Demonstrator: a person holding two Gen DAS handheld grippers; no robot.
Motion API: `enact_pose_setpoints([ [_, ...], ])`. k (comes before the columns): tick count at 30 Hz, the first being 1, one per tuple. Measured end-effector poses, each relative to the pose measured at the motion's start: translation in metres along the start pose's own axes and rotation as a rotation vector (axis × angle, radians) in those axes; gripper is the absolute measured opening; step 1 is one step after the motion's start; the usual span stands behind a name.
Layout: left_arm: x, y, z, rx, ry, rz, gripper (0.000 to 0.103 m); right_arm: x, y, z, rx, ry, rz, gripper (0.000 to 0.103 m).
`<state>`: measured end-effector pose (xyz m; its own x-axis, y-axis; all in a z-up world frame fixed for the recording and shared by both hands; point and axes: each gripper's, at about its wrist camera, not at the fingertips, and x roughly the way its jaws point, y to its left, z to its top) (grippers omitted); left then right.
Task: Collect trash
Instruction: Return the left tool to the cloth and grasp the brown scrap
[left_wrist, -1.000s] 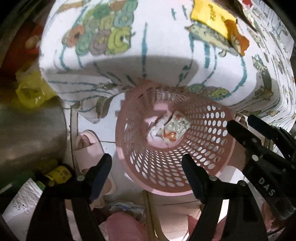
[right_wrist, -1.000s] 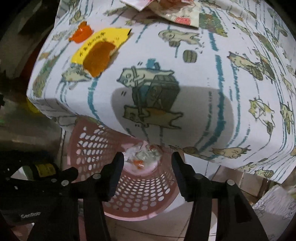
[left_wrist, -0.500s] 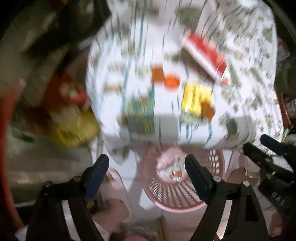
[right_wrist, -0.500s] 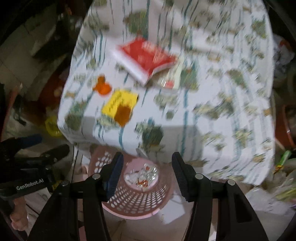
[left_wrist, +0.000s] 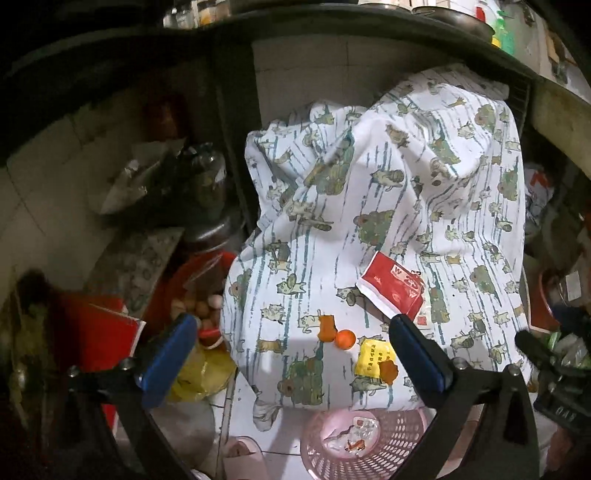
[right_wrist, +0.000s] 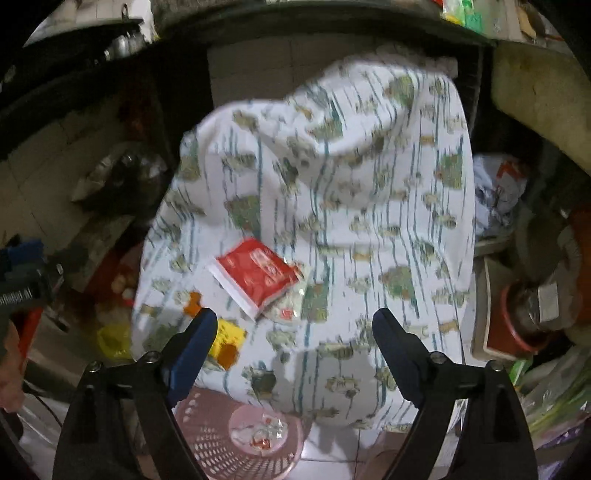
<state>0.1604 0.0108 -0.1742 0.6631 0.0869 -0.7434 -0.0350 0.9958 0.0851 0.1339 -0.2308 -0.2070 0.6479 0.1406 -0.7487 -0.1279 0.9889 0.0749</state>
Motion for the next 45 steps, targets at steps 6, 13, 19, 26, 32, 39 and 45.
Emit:
enact_pose_setpoints([
  [6,0.047,-0.008,-0.021,-0.001,0.141,-0.034,0.103,0.043,-0.015,-0.016,0.117,0.178,0.058,0.087],
  [13,0.125,-0.042,-0.042,-0.022,0.403,-0.206,0.086,0.048,-0.021,0.000,0.109,0.138,-0.053,0.087],
  [19,0.152,-0.079,-0.057,0.070,0.448,-0.210,0.050,0.055,-0.048,0.012,0.197,0.152,-0.059,0.087],
  [26,0.163,-0.098,-0.062,0.065,0.497,-0.273,0.044,0.068,-0.056,0.011,0.204,0.197,-0.065,0.087],
  [32,0.175,-0.112,-0.068,0.066,0.542,-0.294,0.049,0.072,-0.063,0.007,0.224,0.223,-0.051,0.087],
  [39,0.183,-0.119,-0.072,0.105,0.541,-0.215,0.043,0.071,-0.068,0.006,0.235,0.226,-0.047,0.087],
  [45,0.180,-0.109,-0.067,0.062,0.521,-0.209,0.022,0.078,-0.070,0.000,0.249,0.249,-0.064,0.087],
])
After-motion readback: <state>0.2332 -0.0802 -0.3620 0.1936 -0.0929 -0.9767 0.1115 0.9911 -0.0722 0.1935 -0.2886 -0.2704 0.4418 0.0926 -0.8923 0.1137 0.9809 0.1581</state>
